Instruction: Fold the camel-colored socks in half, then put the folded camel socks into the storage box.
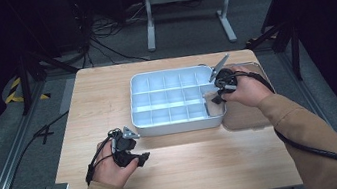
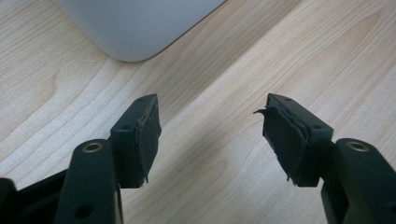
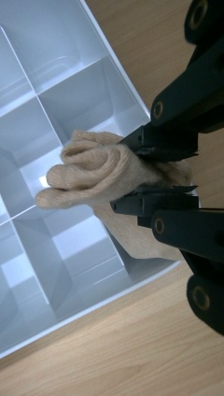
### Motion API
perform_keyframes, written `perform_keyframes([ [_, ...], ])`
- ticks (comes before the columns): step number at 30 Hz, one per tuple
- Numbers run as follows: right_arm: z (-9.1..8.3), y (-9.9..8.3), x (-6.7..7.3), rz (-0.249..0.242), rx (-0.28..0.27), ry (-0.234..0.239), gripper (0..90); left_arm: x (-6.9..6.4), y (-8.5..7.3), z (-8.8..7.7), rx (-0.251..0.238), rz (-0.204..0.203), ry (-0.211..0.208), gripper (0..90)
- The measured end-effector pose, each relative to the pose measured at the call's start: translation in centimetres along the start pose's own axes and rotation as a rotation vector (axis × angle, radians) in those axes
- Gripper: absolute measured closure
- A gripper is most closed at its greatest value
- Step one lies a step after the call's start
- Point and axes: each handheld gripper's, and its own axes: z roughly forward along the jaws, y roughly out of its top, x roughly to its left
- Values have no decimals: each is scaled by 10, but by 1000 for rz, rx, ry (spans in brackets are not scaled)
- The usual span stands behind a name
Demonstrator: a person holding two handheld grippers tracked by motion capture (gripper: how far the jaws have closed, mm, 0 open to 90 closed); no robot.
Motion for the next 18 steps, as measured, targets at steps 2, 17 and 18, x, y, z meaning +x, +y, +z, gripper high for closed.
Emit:
perform_keyframes([
  [2, 4, 1, 0, -6, 15, 1, 758, 0, 0, 0, -8, 1, 1, 373],
  [17, 33, 2, 7, -30, 138, 14, 759, -2, -2, -1, -16, 3, -1, 371],
  [18, 35, 2, 8, -28, 142, 19, 758, -2, -2, -1, -11, 8, 3, 371],
])
